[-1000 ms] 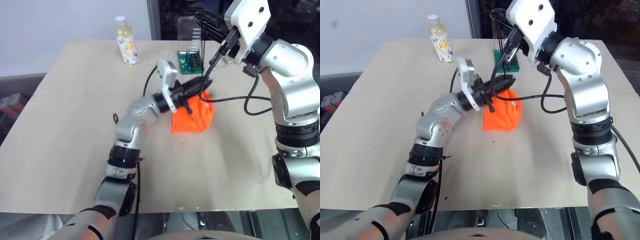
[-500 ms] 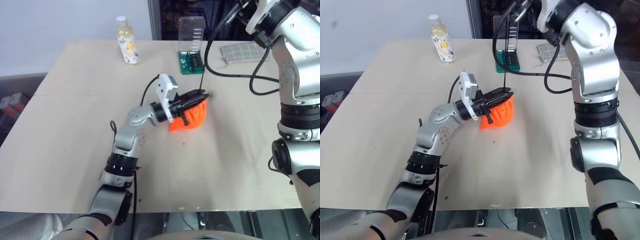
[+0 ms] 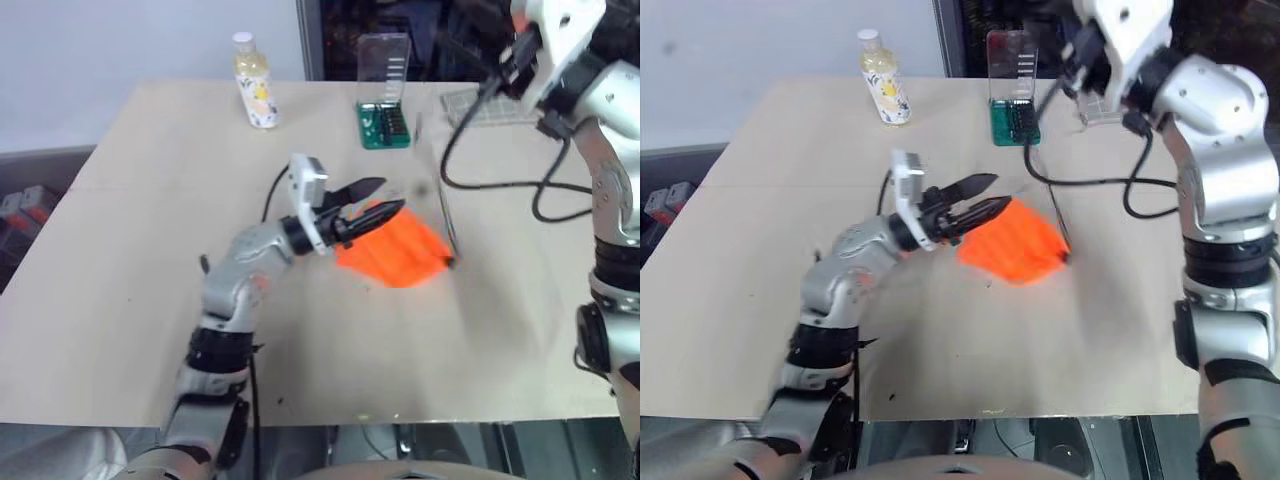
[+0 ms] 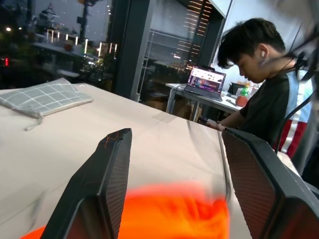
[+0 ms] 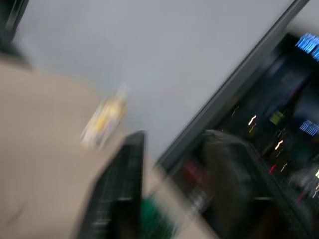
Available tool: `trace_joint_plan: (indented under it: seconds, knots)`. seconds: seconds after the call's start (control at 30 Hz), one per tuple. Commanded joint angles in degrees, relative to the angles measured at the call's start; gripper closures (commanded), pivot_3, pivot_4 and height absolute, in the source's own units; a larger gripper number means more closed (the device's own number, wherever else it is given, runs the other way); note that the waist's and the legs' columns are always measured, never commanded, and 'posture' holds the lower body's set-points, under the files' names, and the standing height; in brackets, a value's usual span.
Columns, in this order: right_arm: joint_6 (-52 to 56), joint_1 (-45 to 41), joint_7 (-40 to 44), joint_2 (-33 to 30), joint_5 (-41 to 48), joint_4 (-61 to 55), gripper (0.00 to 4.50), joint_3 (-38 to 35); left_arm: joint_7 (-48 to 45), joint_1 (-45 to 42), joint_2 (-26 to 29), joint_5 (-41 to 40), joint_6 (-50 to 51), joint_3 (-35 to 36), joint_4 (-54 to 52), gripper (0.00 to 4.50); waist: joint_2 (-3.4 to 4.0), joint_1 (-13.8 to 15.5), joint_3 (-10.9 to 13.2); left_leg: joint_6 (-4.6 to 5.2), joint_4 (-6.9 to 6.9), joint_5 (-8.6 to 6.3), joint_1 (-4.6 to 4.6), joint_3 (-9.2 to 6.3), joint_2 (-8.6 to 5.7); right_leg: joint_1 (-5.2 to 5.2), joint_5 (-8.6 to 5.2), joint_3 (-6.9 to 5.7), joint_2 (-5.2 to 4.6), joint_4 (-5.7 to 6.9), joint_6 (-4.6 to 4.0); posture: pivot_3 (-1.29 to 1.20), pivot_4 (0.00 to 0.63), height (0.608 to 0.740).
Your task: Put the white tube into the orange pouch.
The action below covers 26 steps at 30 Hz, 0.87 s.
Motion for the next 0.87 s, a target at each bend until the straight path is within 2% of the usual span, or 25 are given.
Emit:
trace_joint_plan:
  seconds: [0.03,0.1,0.17,0.3,0.47,0.63,0.77,0.87]
  knots:
    - [3.36,11.66,6.61,-8.27,0.69,-3.19,1.27,-2.33,0.59,5.27,5.01,-3.26,3.94,4.19,-6.56,1.44,0.0,0.05,0.0,0.01,0.0,-0.01,0.0,0.01,-0.01,0.02,0.0,0.01,-0.03,-0.03,0.0,0.0,0.15,0.74]
    - [1.15,21.41,9.84,-13.93,-1.08,-2.42,1.27,-3.4,0.57,9.89,8.58,-3.0,5.02,5.86,-8.11,1.44,-0.01,0.2,0.0,0.03,0.01,-0.01,-0.01,0.05,-0.02,0.03,0.0,0.03,-0.05,-0.08,0.0,0.0,0.15,0.74]
    - [-1.96,30.13,11.62,-16.49,-1.2,-0.42,1.27,-5.95,0.01,15.07,12.37,-0.77,4.55,6.68,-8.96,1.44,0.0,0.08,0.01,0.07,0.0,-0.03,0.01,0.08,-0.02,0.04,0.0,0.05,-0.05,-0.09,0.0,0.0,0.15,0.74]
    - [-5.36,42.25,13.81,-10.24,7.3,5.1,1.27,-16.22,-1.22,26.71,17.75,3.85,0.1,9.66,-8.89,1.44,0.0,-0.33,0.01,0.1,-0.07,-0.03,0.22,0.25,0.1,0.12,-0.01,0.22,0.06,-0.07,0.0,0.0,0.15,0.74]
    - [-12.21,53.82,20.4,-6.27,11.48,15.29,1.27,-23.69,-0.51,40.04,18.65,8.72,-6.14,13.68,-8.08,1.44,0.05,0.14,0.07,0.35,-0.13,-0.19,0.98,0.27,0.16,0.86,-0.02,0.22,0.04,-0.11,-0.02,0.0,0.15,0.74]
    - [-22.2,54.85,25.78,-4.22,15.21,27.07,1.27,-29.37,-0.76,46.99,17.79,10.76,-11.98,15.91,-6.91,1.44,0.14,0.07,0.04,0.4,-0.13,-0.22,1.24,0.29,0.14,1.27,-0.13,0.26,-0.18,-0.44,-0.22,0.0,0.15,0.74]
    - [-19.31,55.16,30.1,-5.69,17.34,28.16,1.27,-28.56,-1.74,49.07,17.81,9.82,-12.53,16.67,-7.98,1.44,0.24,-0.25,0.1,0.4,-0.27,-0.23,1.94,0.37,0.37,1.89,-0.14,0.46,-0.16,-0.55,-0.26,0.0,0.15,0.74]
    - [-19.6,54.9,30.48,-5.89,16.8,27.92,1.27,-27.63,-2.51,49.56,18.3,8.68,-12.21,17.28,-8.53,1.44,0.25,-0.21,0.09,0.4,-0.36,-0.23,1.97,0.37,0.42,1.89,-0.14,0.55,-0.13,-0.6,-0.27,0.0,0.15,0.74]
